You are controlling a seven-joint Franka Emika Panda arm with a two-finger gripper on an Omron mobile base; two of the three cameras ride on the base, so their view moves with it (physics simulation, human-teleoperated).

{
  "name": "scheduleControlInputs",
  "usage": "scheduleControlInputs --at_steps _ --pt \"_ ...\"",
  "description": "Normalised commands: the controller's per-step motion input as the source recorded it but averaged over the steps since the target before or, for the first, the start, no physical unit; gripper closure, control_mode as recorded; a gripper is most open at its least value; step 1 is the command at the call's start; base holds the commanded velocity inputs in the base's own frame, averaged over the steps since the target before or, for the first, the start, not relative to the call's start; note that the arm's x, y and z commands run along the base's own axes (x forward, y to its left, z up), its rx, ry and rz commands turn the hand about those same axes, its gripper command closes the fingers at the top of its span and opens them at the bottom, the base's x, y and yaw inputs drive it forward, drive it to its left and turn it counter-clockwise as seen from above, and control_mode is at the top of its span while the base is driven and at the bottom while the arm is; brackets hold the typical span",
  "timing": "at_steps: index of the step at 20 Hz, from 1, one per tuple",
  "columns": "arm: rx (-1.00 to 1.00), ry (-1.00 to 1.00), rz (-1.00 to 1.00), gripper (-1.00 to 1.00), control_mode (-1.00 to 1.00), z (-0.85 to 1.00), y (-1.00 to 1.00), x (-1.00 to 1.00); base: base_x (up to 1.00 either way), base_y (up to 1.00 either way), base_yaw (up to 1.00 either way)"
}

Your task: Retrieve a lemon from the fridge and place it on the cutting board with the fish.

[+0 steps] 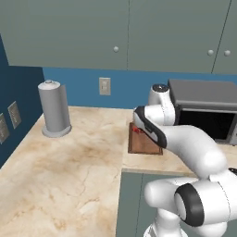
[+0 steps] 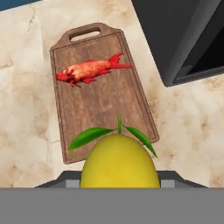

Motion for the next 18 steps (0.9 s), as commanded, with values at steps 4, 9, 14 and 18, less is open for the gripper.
scheduleControlInputs --at_steps 4,9,14,18 --pt "0.0 0.0 0.0 1.0 -1.0 -0.28 0.0 0.36 0.0 0.0 0.0" --pt "0.0 0.0 0.0 1.0 -1.0 -0.27 0.0 0.22 0.0 0.0 0.0" --pt "0.0 0.0 0.0 1.0 -1.0 -0.29 -0.01 0.01 0.0 0.0 0.0" --pt "0.0 0.0 0.0 1.0 -1.0 -0.28 -0.06 0.0 0.0 0.0 0.0"
